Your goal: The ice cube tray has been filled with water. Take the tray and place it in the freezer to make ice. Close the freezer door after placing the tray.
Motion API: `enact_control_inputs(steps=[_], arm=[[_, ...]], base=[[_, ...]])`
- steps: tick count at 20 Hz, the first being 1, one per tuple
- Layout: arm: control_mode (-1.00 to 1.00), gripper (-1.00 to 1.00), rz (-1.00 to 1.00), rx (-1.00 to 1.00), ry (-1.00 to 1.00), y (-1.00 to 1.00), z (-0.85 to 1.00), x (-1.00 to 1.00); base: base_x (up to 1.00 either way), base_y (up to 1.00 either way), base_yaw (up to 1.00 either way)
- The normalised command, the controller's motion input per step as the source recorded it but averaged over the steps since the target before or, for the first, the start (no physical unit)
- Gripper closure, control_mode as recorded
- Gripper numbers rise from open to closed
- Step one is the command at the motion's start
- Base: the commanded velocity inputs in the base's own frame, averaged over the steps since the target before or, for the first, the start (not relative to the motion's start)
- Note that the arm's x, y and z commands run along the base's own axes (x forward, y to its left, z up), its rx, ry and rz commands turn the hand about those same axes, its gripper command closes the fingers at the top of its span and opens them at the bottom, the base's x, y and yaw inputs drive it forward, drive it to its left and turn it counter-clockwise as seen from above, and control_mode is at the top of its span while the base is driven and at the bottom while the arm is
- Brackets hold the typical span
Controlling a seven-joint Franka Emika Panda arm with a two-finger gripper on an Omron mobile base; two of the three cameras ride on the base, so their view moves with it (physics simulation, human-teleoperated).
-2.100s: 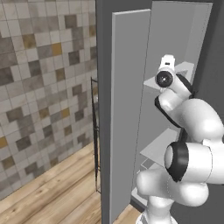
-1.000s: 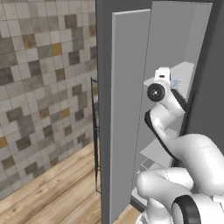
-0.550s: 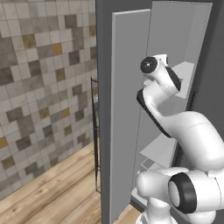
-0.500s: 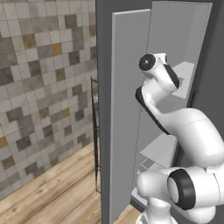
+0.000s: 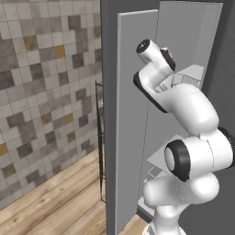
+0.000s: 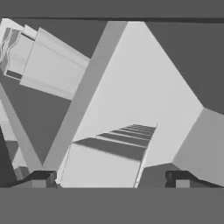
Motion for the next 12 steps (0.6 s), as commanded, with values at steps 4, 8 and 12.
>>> enact_control_inputs(steps=[4, 8, 12], arm=[[-1.0, -1.0, -0.11, 0.0, 0.16, -0.54, -0.15, 0.22], [-1.0, -1.0, -0.09, 0.0, 0.08, -0.4, -0.27, 0.05], [-1.0, -1.0, -0.04, 0.0, -0.01, -0.04, -0.3, -0.12]], base=[[0.0, 0.0, 0.0], [0.0, 0.0, 0.0], [0.0, 0.0, 0.0]])
